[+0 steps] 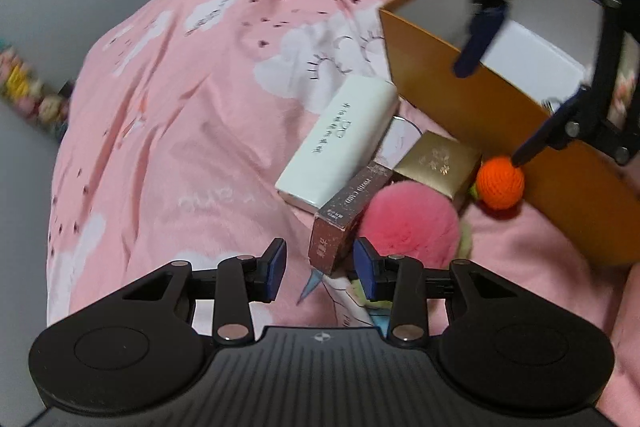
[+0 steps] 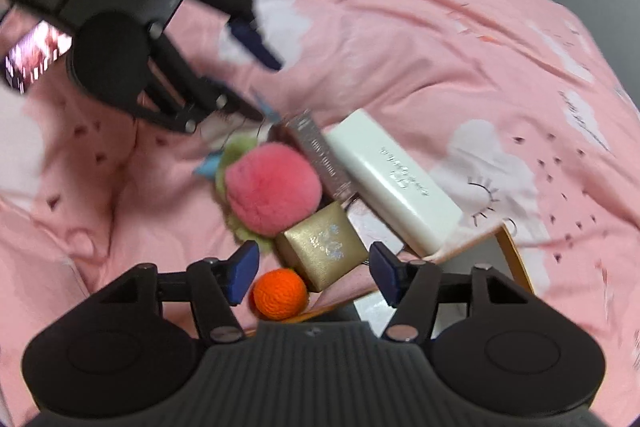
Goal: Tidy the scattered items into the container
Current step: 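Grasp the dark red lipstick box with left gripper while right grasps the gold box, then carry the red box with left gripper while right carries the gold box over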
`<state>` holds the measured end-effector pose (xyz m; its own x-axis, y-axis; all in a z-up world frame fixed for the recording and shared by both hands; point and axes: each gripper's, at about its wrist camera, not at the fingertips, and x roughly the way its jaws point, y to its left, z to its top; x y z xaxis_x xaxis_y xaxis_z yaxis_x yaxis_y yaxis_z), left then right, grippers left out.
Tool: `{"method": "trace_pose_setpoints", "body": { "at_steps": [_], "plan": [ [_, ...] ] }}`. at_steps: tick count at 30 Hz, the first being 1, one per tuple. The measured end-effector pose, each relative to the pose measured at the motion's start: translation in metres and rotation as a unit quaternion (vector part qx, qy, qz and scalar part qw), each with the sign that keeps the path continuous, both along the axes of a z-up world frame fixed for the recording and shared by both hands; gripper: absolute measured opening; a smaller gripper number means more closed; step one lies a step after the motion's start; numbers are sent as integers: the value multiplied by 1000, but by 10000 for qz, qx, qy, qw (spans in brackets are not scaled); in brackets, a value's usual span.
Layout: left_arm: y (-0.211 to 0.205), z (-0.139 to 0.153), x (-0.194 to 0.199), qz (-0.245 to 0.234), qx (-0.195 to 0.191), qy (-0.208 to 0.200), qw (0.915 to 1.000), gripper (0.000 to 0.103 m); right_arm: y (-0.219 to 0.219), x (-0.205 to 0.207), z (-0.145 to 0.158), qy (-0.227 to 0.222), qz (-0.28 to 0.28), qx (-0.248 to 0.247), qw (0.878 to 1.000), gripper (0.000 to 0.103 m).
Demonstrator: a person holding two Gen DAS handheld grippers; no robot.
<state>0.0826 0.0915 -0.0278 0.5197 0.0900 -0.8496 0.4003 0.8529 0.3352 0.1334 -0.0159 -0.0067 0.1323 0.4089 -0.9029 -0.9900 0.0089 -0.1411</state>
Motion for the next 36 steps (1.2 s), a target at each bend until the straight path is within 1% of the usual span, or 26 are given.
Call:
{"method": "trace_pose_setpoints", "body": {
  "at_steps": [2,5,7,12,14,16,18,19,22,24,28,31,36],
  "plan": [
    [-1,-6,5,-250,-18,167,9995,44,12,3,-10,4,204,-312,9993,71],
    [-1,-17,13,-544,76,420,9976,44,26,8,-23,-44,421,-678,9968,71],
    [0,-24,19,-655,108,500,9965,44,34,11,-31,-52,551,-845,9949,71],
    [5,-36,34,-850,-9,775,9934,44,48,23,-49,56,742,-1132,9908,71],
    [7,-38,38,-893,0,772,9930,42,53,28,-55,107,801,-1229,9891,71],
    [10,-38,42,-913,-69,791,9927,41,57,30,-60,156,854,-1278,9880,72],
    [15,-36,47,-857,-195,799,9929,34,59,32,-64,231,902,-1309,9870,75],
    [18,-35,49,-814,-274,775,9933,32,60,33,-67,252,908,-1326,9867,76],
    [25,-32,55,-682,-572,745,9932,31,62,34,-77,342,881,-1417,9854,76],
    [28,-32,58,-620,-680,735,9930,31,62,34,-83,419,838,-1479,9846,72],
    [29,-33,61,-555,-781,680,9931,31,56,32,-80,392,764,-1400,9864,71],
    [30,-32,60,-580,-797,676,9928,32,50,27,-69,353,714,-1259,9888,71],
    [27,-36,60,-734,-554,626,9938,32,39,22,-40,401,523,-918,9936,71]
  ]
}}
